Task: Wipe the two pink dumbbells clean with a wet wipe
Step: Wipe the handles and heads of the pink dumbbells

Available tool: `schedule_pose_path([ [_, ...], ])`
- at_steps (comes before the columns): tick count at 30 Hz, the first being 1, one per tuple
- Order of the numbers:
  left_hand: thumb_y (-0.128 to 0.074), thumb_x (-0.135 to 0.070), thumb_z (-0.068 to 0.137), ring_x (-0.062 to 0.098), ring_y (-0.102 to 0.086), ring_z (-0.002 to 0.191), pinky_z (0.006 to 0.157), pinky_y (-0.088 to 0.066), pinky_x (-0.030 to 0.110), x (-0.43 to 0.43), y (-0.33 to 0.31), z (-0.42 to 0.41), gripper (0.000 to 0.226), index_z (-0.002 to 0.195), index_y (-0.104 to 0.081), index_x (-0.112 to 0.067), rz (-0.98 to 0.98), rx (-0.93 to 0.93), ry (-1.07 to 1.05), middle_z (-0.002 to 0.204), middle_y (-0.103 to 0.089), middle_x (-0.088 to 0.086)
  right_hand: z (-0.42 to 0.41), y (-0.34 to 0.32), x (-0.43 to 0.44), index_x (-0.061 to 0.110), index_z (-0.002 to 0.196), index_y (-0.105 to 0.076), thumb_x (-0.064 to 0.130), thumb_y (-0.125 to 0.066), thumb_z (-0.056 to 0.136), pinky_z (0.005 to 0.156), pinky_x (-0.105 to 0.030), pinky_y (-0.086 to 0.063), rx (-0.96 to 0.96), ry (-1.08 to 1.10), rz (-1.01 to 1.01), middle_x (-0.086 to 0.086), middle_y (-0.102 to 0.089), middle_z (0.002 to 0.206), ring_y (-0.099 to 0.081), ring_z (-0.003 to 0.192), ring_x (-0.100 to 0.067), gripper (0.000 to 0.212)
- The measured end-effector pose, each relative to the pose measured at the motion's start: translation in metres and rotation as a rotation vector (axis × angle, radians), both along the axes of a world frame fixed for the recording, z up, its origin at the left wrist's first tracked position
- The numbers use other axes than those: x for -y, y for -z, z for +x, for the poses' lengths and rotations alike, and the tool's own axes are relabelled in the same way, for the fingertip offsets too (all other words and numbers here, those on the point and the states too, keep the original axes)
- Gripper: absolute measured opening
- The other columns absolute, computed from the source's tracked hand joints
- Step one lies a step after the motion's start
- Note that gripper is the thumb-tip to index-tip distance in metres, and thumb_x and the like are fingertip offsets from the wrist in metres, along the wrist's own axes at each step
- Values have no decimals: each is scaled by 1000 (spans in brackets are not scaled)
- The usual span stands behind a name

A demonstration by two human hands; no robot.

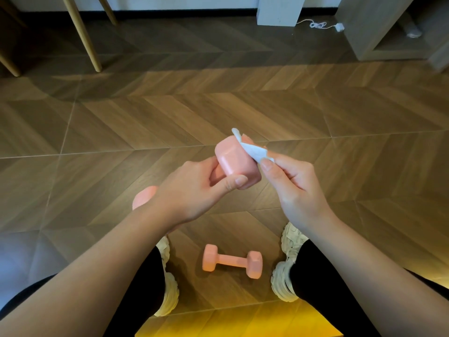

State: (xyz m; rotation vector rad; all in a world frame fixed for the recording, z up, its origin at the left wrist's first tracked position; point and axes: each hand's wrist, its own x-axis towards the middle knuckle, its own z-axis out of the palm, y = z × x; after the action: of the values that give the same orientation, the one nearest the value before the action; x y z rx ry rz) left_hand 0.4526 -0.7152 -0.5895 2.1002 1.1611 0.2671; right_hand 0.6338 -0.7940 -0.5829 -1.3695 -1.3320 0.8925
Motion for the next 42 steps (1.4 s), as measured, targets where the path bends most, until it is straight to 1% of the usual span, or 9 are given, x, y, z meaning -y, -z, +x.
schedule_pose_path([
  [3,-32,-86,71,-4,-53,64,50,-25,24,3,-2,-2,44,69,-42,-43,24,44,65,66,-58,-32,1,2,-4,3,93,-72,20,-44,99,63,-41,-42,-10,34,-31,-14,-60,70,-49,67,-25,33],
  [7,-37,-79,73,-4,-49,57,52,-32,19,2,-7,-1,43,68,-42,-37,-19,176,34,61,-54,-33,4,-1,-5,16,120,-68,18,-43,101,84,-25,-47,-66,66,-19,8,-73,100,-63,95,-6,32],
  [11,-40,-79,71,7,-39,52,58,-34,31,-1,-3,-1,56,70,-50,-23,-183,308,-106,57,-50,-12,4,2,-1,4,126,-65,18,-43,101,85,-60,-49,-50,25,-12,-29,-69,100,-63,98,-48,36],
  [14,-39,-83,68,13,-40,53,59,-35,36,-5,-2,-2,72,74,-53,-12,-233,293,-185,61,-49,-7,4,3,3,-6,111,-67,11,-43,100,58,-14,-40,27,2,64,15,-48,54,-47,51,-1,32],
  [17,-37,-85,69,5,-46,51,58,-39,32,-6,-2,-3,58,69,-50,-28,-148,158,-138,56,-54,-12,-4,-3,2,27,94,-64,-7,-40,99,65,1,-36,61,-41,125,31,-49,58,-49,57,13,42],
  [26,-31,-90,69,-3,-52,62,51,-27,25,2,-7,-1,38,75,-45,-56,36,55,132,68,-54,-38,-2,-7,-1,52,83,-62,17,-44,101,58,-19,-34,25,47,55,22,-54,65,-44,61,0,44],
  [32,-39,-79,73,3,-46,52,56,-36,21,-4,-5,-2,47,69,-47,-32,-70,247,-62,55,-55,-19,2,2,2,10,97,-71,22,-44,101,64,-47,-47,-5,64,18,-12,-65,73,-55,68,-34,30],
  [37,-34,-86,67,8,-48,55,58,-37,32,-10,-2,-4,58,69,-47,-30,-89,116,-130,59,-52,-12,-5,-1,5,33,87,-69,23,-44,100,52,-9,-26,47,-27,96,17,-39,51,-34,47,-2,30],
  [42,-26,-96,64,5,-51,62,52,-32,30,-8,-2,-3,61,76,-41,-37,113,-109,84,65,-52,-15,-5,-2,-7,38,79,-64,29,-49,101,69,-11,-42,-12,-5,-103,22,-63,71,-56,70,3,28],
])
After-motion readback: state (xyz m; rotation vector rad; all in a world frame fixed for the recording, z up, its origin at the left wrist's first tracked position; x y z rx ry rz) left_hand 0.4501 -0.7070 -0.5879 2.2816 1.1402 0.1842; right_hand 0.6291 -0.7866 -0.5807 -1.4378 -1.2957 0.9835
